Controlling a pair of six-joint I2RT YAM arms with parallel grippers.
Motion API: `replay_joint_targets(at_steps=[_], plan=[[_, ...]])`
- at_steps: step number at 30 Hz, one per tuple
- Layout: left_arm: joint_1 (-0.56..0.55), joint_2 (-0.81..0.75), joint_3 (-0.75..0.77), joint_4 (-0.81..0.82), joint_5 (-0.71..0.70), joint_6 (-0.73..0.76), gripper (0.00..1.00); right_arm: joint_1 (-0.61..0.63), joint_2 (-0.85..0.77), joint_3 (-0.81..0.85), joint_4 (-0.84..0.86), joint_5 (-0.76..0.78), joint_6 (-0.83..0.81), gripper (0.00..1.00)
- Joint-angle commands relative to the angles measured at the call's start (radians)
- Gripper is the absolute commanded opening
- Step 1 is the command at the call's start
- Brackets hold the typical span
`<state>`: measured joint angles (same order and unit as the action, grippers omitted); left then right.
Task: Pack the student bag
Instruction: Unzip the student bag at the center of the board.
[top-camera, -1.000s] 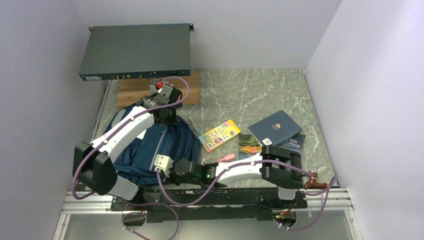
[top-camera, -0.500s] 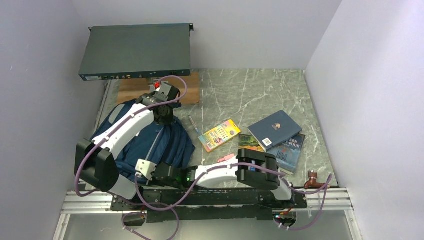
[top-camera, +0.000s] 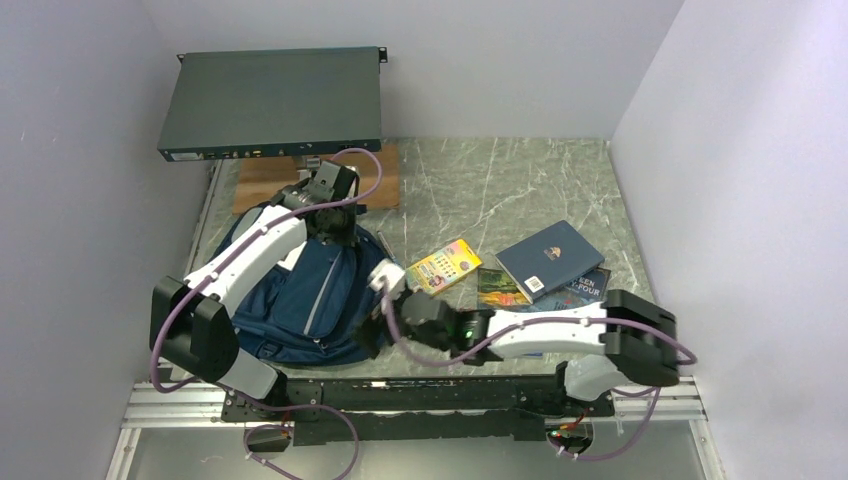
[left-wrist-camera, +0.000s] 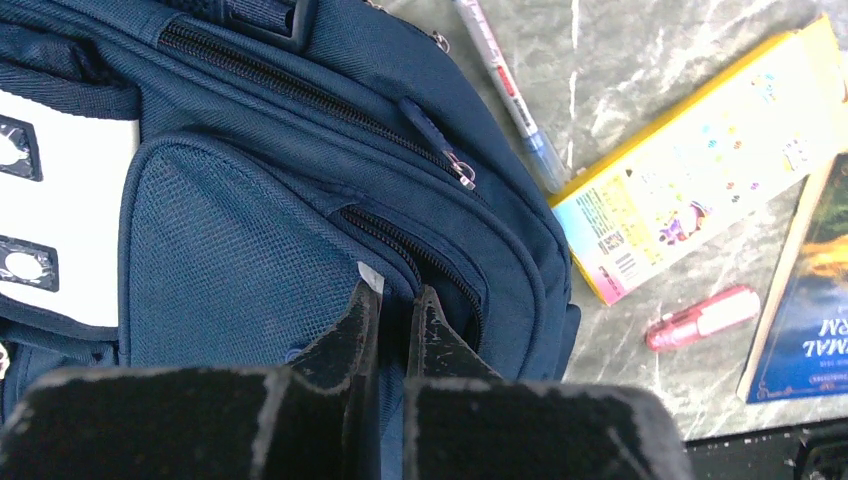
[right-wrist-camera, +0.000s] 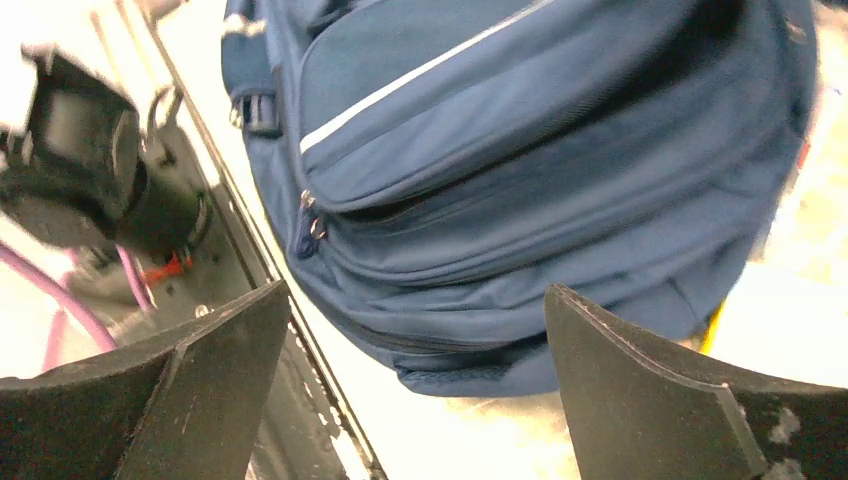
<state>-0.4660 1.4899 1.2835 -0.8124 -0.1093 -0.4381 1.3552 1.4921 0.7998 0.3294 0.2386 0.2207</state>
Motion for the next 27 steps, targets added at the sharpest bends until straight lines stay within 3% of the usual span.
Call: replay_joint_targets(at_steps=[1, 4, 9, 13, 17, 21, 22, 26, 27], plan=[[-0.003, -0.024, 0.063, 0.114, 0.131, 0.11, 0.0, -0.14, -0.108, -0.109, 0.033, -0.049, 0.431, 1.0], [-0.003, -0.043, 0.058, 0.12, 0.141, 0.134, 0.0, -0.257, -0.107, -0.163, 0.122, -0.212, 0.581, 1.0], [-0.013, -0.077, 0.037, 0.142, 0.133, 0.177, 0.0, -0.273, -0.007, -0.074, 0.033, -0.199, 0.571, 1.0], [-0.017, -0.066, 0.074, 0.102, 0.143, 0.212, 0.0, -0.29, 0.04, -0.066, 0.086, -0.183, 0.608, 0.94], [-0.034, -0.067, 0.079, 0.081, 0.112, 0.243, 0.0, -0.304, 0.132, -0.026, 0.172, -0.286, 0.622, 0.71], [-0.042, -0.062, 0.061, 0.044, 0.077, 0.267, 0.0, -0.316, 0.228, 0.021, 0.251, -0.448, 0.646, 0.31], [-0.047, -0.059, 0.056, 0.033, 0.071, 0.276, 0.0, -0.317, 0.246, 0.017, 0.294, -0.48, 0.654, 0.25], [-0.102, -0.042, 0.079, -0.057, -0.004, 0.315, 0.3, -0.329, 0.262, -0.014, 0.396, -0.532, 0.705, 0.0], [-0.125, -0.054, 0.068, -0.063, -0.055, 0.316, 0.39, -0.331, 0.261, -0.028, 0.42, -0.534, 0.72, 0.0]])
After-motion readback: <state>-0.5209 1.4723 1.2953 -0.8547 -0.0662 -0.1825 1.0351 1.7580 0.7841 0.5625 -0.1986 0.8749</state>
